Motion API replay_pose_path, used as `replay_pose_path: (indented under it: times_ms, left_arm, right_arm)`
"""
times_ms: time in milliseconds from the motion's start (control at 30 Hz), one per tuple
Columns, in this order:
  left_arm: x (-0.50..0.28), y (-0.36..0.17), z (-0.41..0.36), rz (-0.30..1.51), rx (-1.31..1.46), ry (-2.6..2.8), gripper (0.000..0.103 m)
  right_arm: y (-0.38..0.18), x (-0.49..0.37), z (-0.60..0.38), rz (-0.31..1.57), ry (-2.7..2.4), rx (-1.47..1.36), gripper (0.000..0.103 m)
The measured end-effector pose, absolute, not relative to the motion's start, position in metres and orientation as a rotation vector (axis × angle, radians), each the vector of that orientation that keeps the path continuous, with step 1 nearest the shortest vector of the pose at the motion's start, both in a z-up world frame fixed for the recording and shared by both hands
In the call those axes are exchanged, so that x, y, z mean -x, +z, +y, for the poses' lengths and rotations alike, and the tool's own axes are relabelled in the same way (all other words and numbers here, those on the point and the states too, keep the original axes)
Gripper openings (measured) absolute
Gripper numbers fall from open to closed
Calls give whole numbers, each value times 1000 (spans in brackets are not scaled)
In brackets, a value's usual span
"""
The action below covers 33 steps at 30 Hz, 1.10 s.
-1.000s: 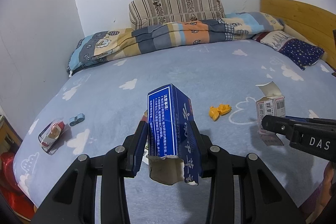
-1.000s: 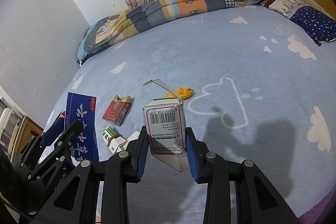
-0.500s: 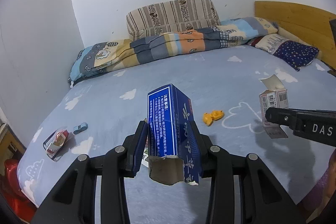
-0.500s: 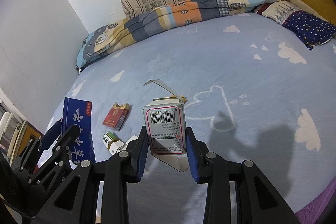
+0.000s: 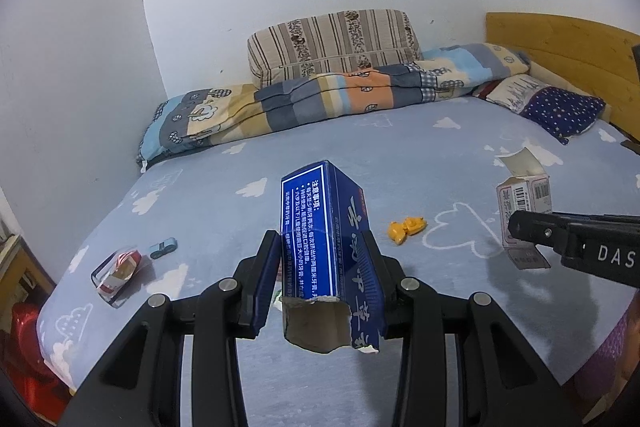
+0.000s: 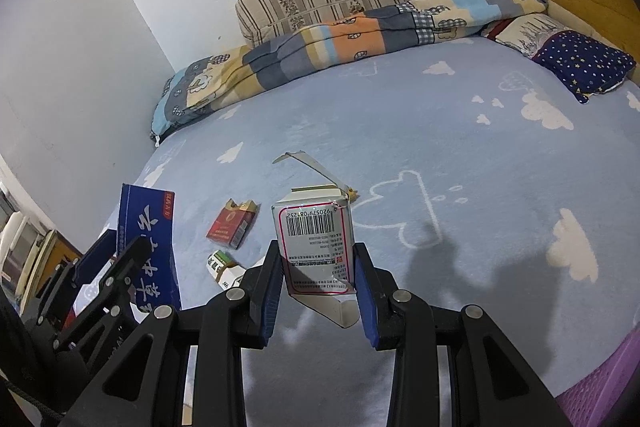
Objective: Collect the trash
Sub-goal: 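Lift both held boxes and carry them toward the purple basket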
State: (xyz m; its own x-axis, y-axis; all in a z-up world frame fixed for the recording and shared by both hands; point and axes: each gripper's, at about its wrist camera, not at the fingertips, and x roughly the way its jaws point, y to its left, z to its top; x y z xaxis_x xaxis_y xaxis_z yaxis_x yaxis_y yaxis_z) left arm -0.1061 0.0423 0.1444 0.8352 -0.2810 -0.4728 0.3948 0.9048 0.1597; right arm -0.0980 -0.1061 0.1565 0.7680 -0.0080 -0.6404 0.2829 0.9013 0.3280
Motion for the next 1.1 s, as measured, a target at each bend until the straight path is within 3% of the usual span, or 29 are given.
replay_pose_path:
  times_ms: [533, 800, 1100]
  left_arm:
    - [122, 144, 24, 484, -264, -502, 38]
    - [181, 149, -37, 512, -291, -827, 39]
    - [297, 152, -159, 580, -429, -1294, 39]
  right_arm:
    - [171, 124, -118, 634, -178, -468, 36]
    - [197, 250, -187, 505, -329, -583, 36]
    - [165, 426, -272, 495, -644, -730, 36]
